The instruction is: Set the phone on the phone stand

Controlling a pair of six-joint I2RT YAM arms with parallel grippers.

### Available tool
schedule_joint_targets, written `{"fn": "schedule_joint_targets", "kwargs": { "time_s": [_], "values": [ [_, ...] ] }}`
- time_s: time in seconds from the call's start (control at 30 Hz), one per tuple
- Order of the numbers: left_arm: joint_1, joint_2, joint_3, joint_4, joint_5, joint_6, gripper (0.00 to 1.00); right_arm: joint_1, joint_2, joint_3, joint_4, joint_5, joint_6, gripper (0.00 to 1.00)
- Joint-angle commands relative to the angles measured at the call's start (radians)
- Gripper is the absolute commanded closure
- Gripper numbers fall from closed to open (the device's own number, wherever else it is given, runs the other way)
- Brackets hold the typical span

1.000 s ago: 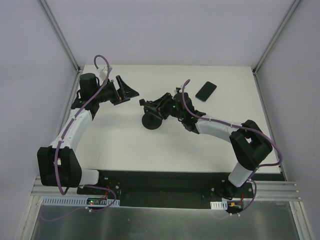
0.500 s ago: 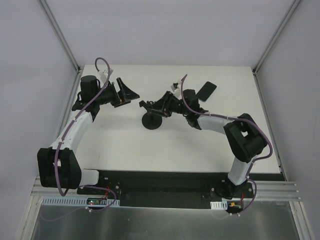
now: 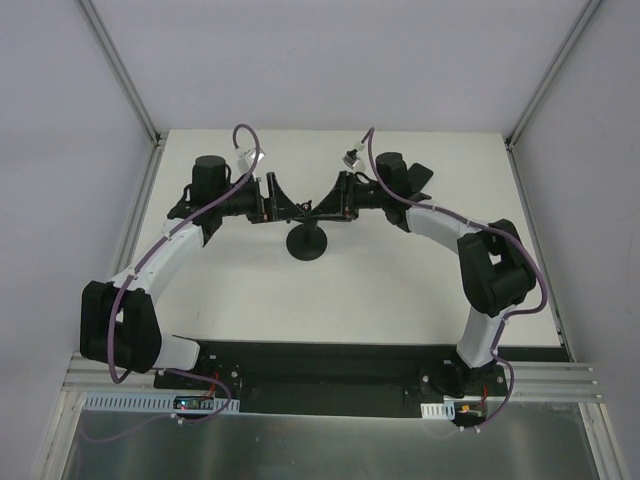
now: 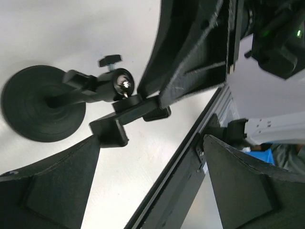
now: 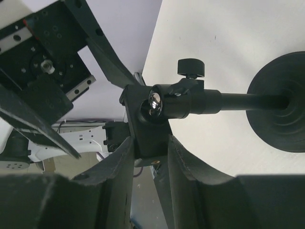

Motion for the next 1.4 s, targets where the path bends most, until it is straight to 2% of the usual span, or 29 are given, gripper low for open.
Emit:
{"fn": "schedule_joint_targets", "kwargs": {
  "time_s": [0.0, 0.07, 0.2, 0.3, 0.33, 0.37, 0.43, 0.53, 0.63, 0.87, 1.03, 1.1, 1.17, 1.2, 1.27, 1.37],
  "values": [
    [-0.067, -0.031, -0.004, 0.005, -0.06, 0.13, 0.2, -0.041, 0.036, 0.059, -0.094, -0.108, -0.079, 0.77],
    [-0.075, -0.02, -0.01, -0.016, -0.092, 0.127, 0.24, -0.054, 0.052, 0.087, -0.126, -0.119, -0.093, 0.75],
    [-0.077, -0.034, -0.022, -0.029, -0.13, 0.088, 0.32, -0.072, 0.039, 0.132, -0.299, -0.078, -0.267, 0.73],
    [-0.092, -0.072, -0.042, -0.022, -0.158, 0.054, 0.36, -0.075, -0.003, 0.135, -0.375, -0.032, -0.31, 0.54],
    [-0.097, -0.083, -0.048, -0.012, -0.161, 0.046, 0.37, -0.074, -0.02, 0.138, -0.385, -0.026, -0.321, 0.42],
    [-0.106, -0.103, -0.053, -0.007, -0.159, 0.037, 0.4, -0.07, -0.028, 0.138, -0.39, -0.02, -0.324, 0.36],
    [-0.115, -0.124, -0.073, -0.001, -0.167, 0.014, 0.4, -0.069, -0.054, 0.138, -0.411, 0.0, -0.338, 0.26],
    [-0.124, -0.16, -0.1, 0.036, -0.173, -0.021, 0.41, -0.066, -0.115, 0.11, -0.442, 0.052, -0.357, 0.17],
    [-0.137, -0.146, -0.117, 0.085, -0.138, -0.069, 0.44, -0.066, -0.186, 0.044, -0.43, 0.082, -0.355, 0.11],
    [-0.164, -0.131, -0.165, 0.168, -0.13, -0.126, 0.47, -0.066, -0.33, -0.137, -0.349, 0.157, -0.304, 0.1],
    [-0.201, -0.105, -0.228, 0.344, -0.1, -0.225, 0.47, -0.08, -0.408, -0.198, -0.349, 0.217, -0.295, 0.08],
    [-0.212, -0.106, -0.252, 0.37, -0.096, -0.262, 0.46, -0.092, -0.422, -0.218, -0.365, 0.273, -0.285, 0.08],
    [-0.215, -0.144, -0.272, 0.357, -0.109, -0.252, 0.4, -0.109, -0.415, -0.208, -0.417, 0.386, -0.256, 0.08],
    [-0.213, -0.163, -0.271, 0.328, -0.122, -0.233, 0.35, -0.133, -0.409, -0.197, -0.497, 0.429, -0.239, 0.08],
    [-0.213, -0.233, -0.245, 0.187, -0.156, -0.158, 0.19, -0.161, -0.383, -0.171, -0.572, 0.517, -0.196, 0.08],
    [-0.212, -0.331, -0.2, 0.021, -0.262, -0.065, 0.06, -0.218, -0.349, -0.122, -0.66, 0.585, -0.15, 0.07]
  ]
}}
